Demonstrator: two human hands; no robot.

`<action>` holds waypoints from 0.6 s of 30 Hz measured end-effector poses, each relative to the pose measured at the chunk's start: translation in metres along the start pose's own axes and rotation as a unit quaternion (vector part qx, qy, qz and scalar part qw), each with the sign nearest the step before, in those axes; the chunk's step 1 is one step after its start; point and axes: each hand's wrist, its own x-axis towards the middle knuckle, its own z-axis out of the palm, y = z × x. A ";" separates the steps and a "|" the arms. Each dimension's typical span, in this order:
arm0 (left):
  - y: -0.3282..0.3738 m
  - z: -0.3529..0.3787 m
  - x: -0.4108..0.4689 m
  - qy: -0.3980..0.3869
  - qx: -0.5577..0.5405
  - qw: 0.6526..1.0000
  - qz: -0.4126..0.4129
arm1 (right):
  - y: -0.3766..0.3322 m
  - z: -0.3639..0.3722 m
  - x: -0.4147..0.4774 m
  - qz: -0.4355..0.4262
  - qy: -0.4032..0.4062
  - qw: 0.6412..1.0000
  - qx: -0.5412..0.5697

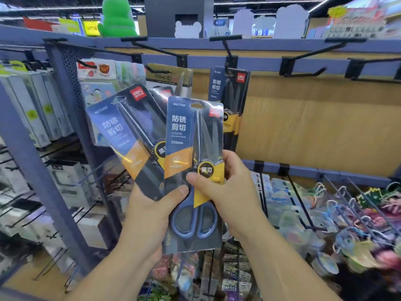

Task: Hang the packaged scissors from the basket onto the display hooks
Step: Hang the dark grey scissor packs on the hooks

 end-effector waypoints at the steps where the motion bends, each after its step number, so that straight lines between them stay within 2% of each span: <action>1: -0.001 0.002 -0.001 -0.005 0.001 1.000 -0.002 | 0.002 -0.001 -0.001 0.001 0.009 1.000 0.011; 4: -0.003 0.008 -0.001 -0.007 -0.003 1.000 -0.006 | 0.008 -0.008 -0.004 0.015 0.019 0.998 0.054; 8: -0.002 0.011 0.000 0.028 -0.035 0.999 -0.021 | 0.007 -0.021 -0.006 0.023 -0.006 0.997 0.080; 11: -0.001 0.012 0.001 0.043 -0.051 0.997 -0.032 | -0.003 -0.031 -0.006 0.011 -0.032 0.998 0.047; 18: 0.011 0.006 0.003 0.090 -0.019 0.996 0.007 | -0.045 -0.045 0.007 -0.104 0.002 0.992 -0.068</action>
